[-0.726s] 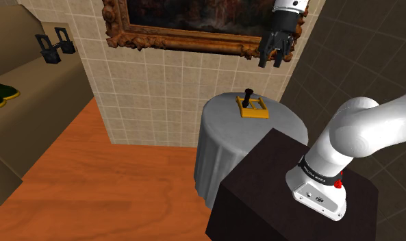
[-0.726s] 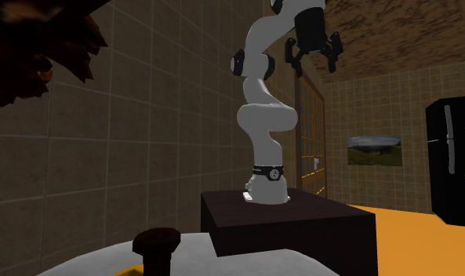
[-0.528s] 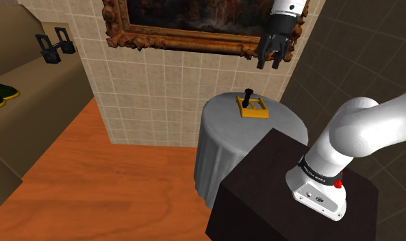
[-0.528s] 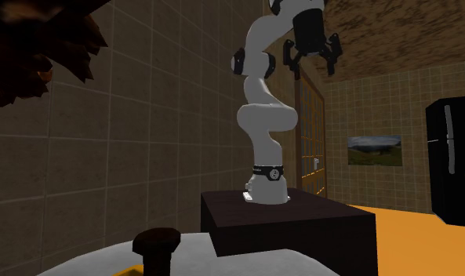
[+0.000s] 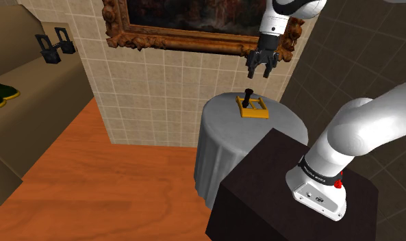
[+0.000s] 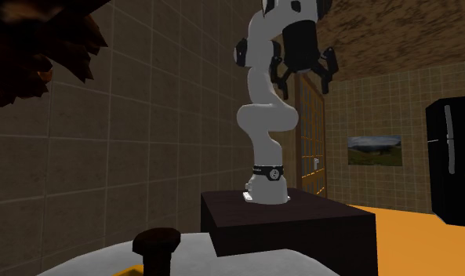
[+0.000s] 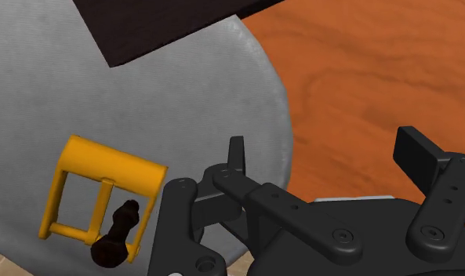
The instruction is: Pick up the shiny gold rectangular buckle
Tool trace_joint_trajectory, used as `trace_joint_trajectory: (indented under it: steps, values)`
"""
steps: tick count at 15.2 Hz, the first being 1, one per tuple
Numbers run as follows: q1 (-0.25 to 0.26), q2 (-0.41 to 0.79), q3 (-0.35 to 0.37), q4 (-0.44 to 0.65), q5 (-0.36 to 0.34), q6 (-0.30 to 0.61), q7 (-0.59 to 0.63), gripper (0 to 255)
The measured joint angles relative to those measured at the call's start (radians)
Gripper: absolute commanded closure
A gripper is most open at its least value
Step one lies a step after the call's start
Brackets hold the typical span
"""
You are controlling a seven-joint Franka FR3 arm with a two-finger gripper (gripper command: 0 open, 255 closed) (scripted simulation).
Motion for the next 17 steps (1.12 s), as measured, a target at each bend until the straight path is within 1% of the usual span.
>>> trace_joint_trajectory:
  steps: [5, 9, 10, 13, 17]
  values:
    - [-0.034, 0.138, -0.045, 0.008, -0.020, 0.113, -0.015, 0]
    - [-0.056, 0.288, -0.085, 0.054, -0.019, 0.203, -0.035, 0]
    - [-0.061, 0.309, -0.092, 0.056, -0.020, 0.218, -0.036, 0]
    - [-0.080, 0.424, -0.122, 0.098, -0.009, 0.280, -0.058, 0]
    - [-0.105, 0.549, -0.152, 0.146, 0.011, 0.340, -0.077, 0]
